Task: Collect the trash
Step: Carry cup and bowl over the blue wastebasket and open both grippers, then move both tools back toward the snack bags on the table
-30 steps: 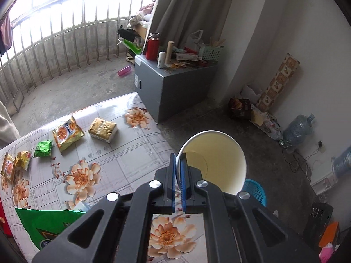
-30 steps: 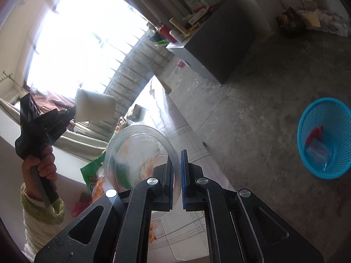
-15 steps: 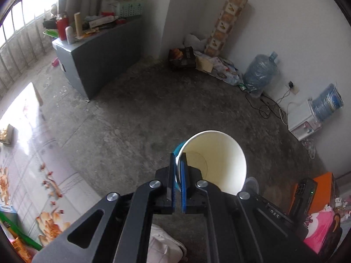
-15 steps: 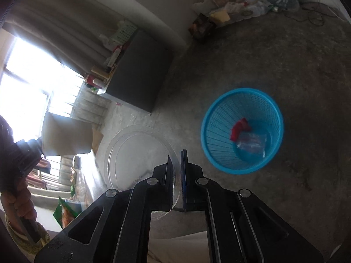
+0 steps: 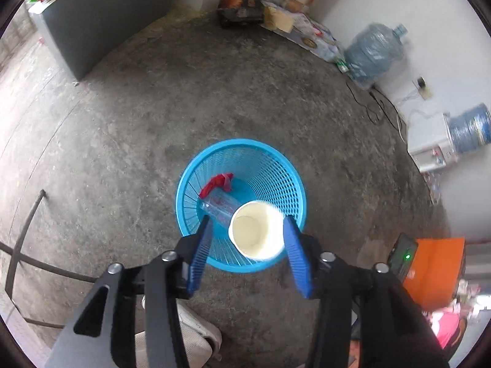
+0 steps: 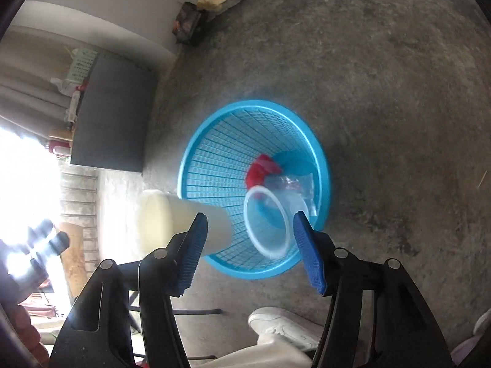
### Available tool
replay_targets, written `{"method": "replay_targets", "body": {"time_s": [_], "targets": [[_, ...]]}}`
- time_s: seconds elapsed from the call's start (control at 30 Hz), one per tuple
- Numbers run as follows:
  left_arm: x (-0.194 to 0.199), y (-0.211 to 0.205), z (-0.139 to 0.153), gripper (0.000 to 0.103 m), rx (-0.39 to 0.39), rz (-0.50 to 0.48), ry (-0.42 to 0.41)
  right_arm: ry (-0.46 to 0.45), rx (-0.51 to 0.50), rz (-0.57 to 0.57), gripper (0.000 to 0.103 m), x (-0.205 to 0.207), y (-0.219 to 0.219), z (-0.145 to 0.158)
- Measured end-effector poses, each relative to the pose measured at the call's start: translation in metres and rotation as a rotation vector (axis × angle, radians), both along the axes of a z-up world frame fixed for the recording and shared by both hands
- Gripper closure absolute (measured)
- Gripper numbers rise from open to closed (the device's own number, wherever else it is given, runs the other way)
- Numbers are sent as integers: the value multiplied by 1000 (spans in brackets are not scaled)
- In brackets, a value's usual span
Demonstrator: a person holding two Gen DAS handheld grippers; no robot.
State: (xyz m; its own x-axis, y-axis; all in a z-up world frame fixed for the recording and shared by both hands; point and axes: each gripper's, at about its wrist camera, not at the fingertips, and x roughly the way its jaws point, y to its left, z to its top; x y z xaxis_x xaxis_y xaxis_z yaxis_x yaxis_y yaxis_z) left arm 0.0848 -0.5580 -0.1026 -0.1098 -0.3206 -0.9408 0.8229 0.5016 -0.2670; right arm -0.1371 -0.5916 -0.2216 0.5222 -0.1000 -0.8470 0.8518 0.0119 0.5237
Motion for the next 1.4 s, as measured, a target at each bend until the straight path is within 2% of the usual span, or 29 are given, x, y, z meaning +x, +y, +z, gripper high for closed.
{"method": "replay_targets", "body": {"time_s": [0.07,0.2,0.33,0.37,0.47,0.6,0.73,0.8,0.87,1.03,1.1,1.2,1.27,1.4], "targets": [[0,8,2,52,-29,31,-24,-25,28,-10,47,-3,3,0],[4,26,20,48,-73,28,-73,-28,-52,41,46,-3,20,20],[-1,49,62,32,-177,-23,-118,4,-148,88,43,0,40,49],[-4,56,74,27,-202,-42,-134,16,-184,100,39,2,45,60],[-11,82,109,23,-257,-93,-158,45,-306,136,28,3,67,95],[-16,134,151,15,-319,-100,-184,70,-466,184,11,7,98,143],[-14,197,184,8,-360,-71,-199,101,-596,218,8,14,126,185],[-10,230,200,8,-385,-37,-216,133,-659,241,8,20,141,201],[-1,270,216,8,-432,19,-239,224,-740,267,8,29,158,211],[22,385,244,6,-550,249,-303,414,-974,431,8,55,204,214],[31,434,249,6,-566,357,-328,442,-1028,486,8,64,218,212],[43,504,253,6,-595,502,-385,335,-1028,597,8,71,229,218],[42,547,254,6,-608,590,-442,200,-1011,654,8,74,238,228],[36,609,246,6,-610,689,-516,-39,-965,715,8,82,250,248]]}}
